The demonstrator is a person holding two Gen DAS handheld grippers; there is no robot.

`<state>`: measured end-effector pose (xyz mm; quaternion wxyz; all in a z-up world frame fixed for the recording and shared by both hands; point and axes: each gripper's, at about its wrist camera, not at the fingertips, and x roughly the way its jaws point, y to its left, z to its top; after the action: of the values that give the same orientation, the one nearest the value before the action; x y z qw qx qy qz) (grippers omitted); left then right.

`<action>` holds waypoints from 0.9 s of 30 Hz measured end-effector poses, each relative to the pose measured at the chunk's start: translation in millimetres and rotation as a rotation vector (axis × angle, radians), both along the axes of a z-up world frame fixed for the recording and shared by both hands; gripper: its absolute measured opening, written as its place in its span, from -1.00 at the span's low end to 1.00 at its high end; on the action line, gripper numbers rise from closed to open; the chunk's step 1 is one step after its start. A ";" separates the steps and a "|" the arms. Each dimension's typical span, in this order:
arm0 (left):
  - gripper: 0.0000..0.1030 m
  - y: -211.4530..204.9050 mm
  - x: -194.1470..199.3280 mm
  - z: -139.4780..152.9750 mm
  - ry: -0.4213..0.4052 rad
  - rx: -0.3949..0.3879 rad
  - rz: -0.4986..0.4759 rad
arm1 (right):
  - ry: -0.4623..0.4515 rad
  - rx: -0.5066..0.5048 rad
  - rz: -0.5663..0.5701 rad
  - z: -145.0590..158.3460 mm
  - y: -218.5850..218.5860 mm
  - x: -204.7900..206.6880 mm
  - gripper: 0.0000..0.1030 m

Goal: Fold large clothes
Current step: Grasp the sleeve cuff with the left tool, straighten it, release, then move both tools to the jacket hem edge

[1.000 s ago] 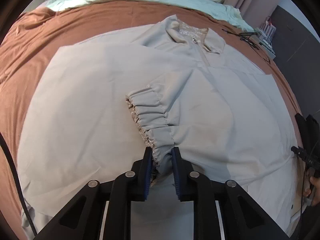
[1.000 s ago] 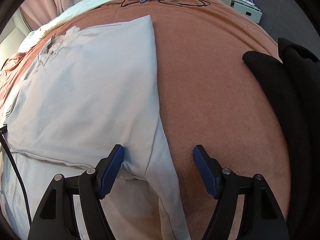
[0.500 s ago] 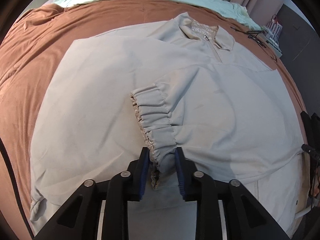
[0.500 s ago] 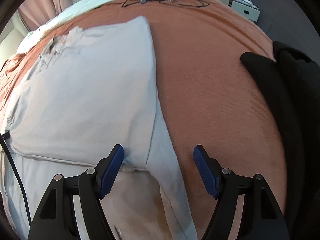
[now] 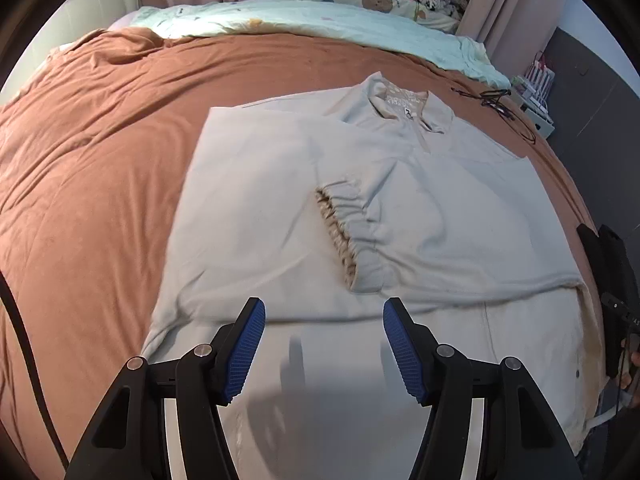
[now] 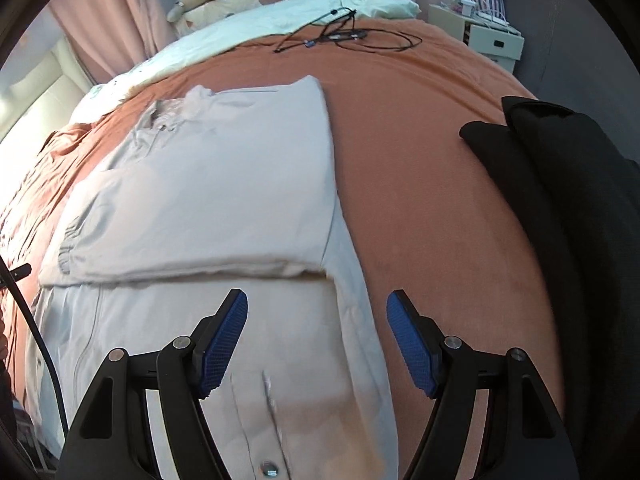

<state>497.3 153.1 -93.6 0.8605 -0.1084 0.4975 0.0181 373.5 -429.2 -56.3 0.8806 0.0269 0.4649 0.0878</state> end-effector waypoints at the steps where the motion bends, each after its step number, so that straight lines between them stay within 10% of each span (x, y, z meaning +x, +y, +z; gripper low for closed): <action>1: 0.23 2.1 -8.8 1.7 -0.004 0.002 0.003 | -0.001 -0.003 0.003 -0.2 -2.1 -7.2 0.37; 27: 0.23 62.2 -240.1 -44.7 -0.030 -0.112 0.182 | 0.060 0.195 0.008 -42.3 -84.8 -169.8 0.37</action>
<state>257.3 215.3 -138.3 0.8552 -0.2014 0.4728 0.0670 203.8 -514.1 -98.5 0.8592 0.1131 0.4803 0.1350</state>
